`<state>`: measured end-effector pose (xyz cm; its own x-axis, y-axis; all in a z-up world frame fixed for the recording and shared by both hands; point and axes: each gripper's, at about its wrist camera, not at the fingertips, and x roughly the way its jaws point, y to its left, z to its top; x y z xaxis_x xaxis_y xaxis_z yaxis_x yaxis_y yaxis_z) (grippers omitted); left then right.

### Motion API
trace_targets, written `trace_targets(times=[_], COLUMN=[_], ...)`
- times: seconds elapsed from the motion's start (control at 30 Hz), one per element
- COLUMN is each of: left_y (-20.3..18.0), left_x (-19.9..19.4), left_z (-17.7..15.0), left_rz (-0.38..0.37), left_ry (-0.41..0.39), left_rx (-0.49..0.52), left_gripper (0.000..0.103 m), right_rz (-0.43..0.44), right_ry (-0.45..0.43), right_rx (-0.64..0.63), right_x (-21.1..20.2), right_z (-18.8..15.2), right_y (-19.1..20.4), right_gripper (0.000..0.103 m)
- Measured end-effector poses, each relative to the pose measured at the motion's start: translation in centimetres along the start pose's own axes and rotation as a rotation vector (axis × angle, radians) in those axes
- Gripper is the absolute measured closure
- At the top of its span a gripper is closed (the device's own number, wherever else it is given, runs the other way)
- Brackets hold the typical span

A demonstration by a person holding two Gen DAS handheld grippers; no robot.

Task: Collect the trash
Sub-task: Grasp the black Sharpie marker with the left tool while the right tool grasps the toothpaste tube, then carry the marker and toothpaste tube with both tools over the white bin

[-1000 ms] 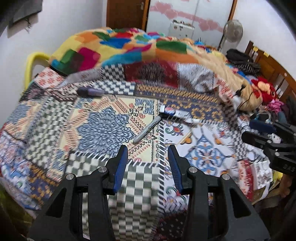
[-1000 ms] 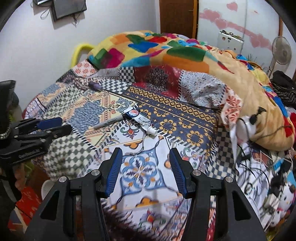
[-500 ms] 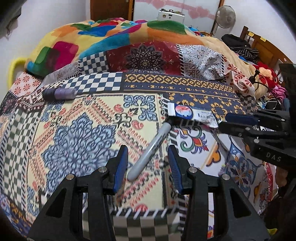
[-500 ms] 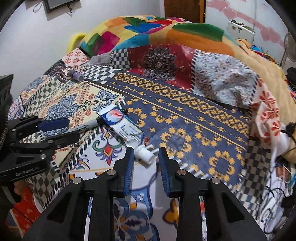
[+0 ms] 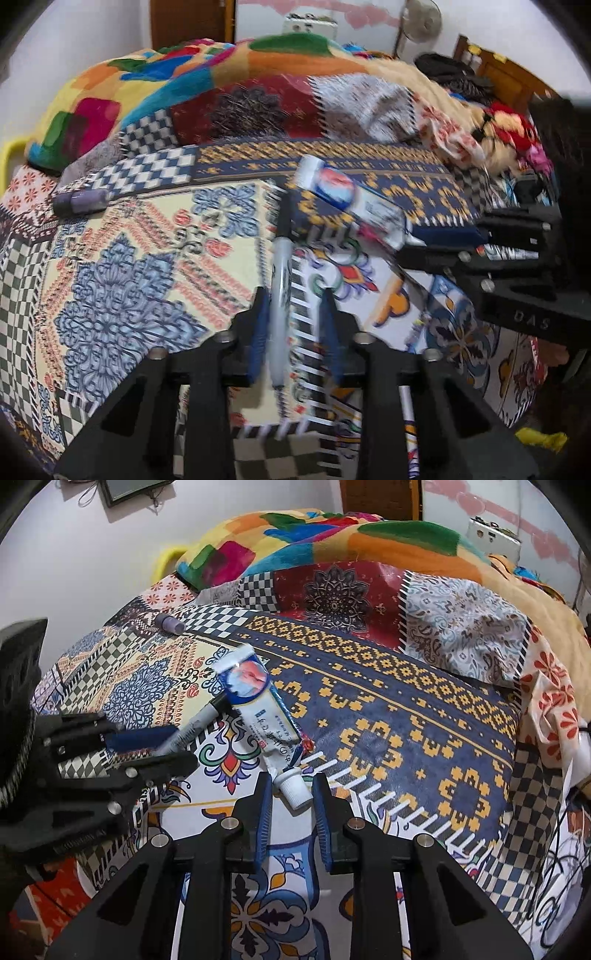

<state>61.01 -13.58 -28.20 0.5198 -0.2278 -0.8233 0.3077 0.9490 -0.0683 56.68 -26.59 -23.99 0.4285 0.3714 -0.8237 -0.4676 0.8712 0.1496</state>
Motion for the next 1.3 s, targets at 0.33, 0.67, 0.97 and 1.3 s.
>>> trace_targets(times=[0.33, 0.67, 0.97, 1.3], left_y=[-0.2, -0.5, -0.9, -0.2], left_x=[-0.7, -8.5, -18.6, -29.2], left_z=[0.1, -0.2, -1.0, -5.2], left_rz=[0.024, 0.027, 0.072, 0.127], left_ry=[0.023, -0.061, -0.168, -0.263], left_rx=[-0.081, -0.152, -0.178, -0.226], left_gripper=[0.094, 0.094, 0.094, 0.094], right_rz=[-0.059, -0.089, -0.075, -0.040], right_ry=[-0.080, -0.137, -0.230, -0.313], right_rx=[0.076, 0.083, 0.041, -0.044], right_x=[-4.0, -9.3, -16.8, -23.3], right_z=[0.2, 0.5, 0.6, -0.6], right_y=[-0.2, 2.2, 6.8, 14.0], right_gripper=[0.083, 0.083, 0.083, 0.083])
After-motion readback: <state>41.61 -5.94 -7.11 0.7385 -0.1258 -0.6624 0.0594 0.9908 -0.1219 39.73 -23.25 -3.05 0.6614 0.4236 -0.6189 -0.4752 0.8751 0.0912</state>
